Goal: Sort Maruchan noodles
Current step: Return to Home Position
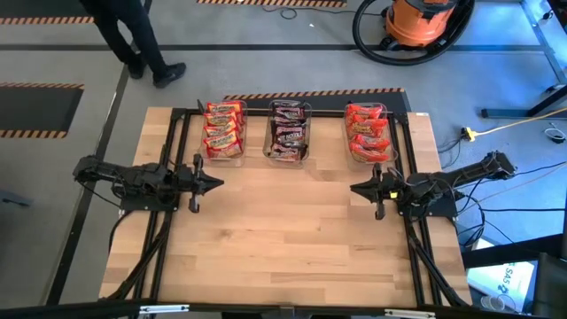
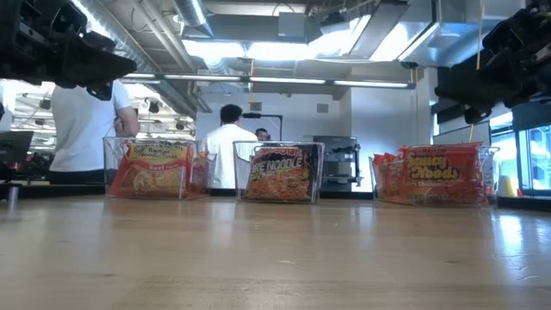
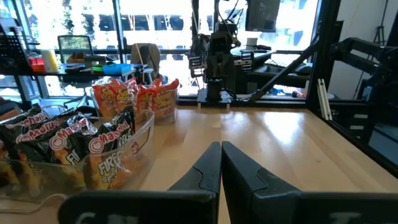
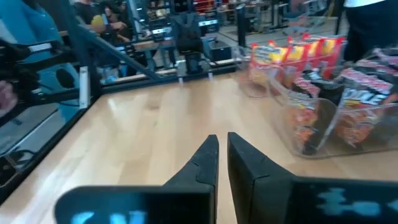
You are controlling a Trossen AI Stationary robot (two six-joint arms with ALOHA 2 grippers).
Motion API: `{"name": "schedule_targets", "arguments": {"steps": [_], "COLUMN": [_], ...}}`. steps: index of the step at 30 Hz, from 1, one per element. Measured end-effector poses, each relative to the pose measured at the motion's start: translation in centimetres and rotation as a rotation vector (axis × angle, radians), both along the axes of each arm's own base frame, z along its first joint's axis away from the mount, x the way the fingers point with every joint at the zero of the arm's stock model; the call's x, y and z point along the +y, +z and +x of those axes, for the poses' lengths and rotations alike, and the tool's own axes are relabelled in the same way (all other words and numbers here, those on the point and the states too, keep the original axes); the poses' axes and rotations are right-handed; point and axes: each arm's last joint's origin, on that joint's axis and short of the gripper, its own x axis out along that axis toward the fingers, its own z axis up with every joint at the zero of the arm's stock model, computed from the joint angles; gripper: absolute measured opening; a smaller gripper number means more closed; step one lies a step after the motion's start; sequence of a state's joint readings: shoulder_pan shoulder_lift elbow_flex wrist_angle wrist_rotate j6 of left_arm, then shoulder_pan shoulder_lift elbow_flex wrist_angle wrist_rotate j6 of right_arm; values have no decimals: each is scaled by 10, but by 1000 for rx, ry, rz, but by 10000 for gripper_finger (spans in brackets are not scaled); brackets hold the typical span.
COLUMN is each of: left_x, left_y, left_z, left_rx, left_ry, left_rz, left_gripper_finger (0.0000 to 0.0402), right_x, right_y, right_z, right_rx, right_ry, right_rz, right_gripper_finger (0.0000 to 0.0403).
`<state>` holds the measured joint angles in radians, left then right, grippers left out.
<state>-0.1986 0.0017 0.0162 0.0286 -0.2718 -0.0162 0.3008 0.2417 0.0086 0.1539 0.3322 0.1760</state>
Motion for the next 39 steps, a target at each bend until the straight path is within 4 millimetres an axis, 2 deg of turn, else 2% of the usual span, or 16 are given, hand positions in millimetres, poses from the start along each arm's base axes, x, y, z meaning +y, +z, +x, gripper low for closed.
{"name": "schedule_targets", "arguments": {"steps": [4, 11, 18, 39], "left_x": [0, 0, 0, 0], "left_y": [0, 1, 8, 8], "left_z": [0, 0, -1, -1], "left_rx": [0, -5, -81, -78], "left_ry": [0, 0, -2, -2], "left_rz": [0, -1, -42, -41], "left_gripper_finger": [6, 6, 6, 6], "right_x": [-1, 0, 0, 0], "right_y": [1, 5, 11, 10], "right_z": [-1, -8, -15, -14], "right_rx": [-13, -56, -135, -121], "right_ry": [-20, 78, 143, 143], "right_rz": [-8, -24, -34, -37], "right_gripper_finger": [14, 14, 14, 14]}}
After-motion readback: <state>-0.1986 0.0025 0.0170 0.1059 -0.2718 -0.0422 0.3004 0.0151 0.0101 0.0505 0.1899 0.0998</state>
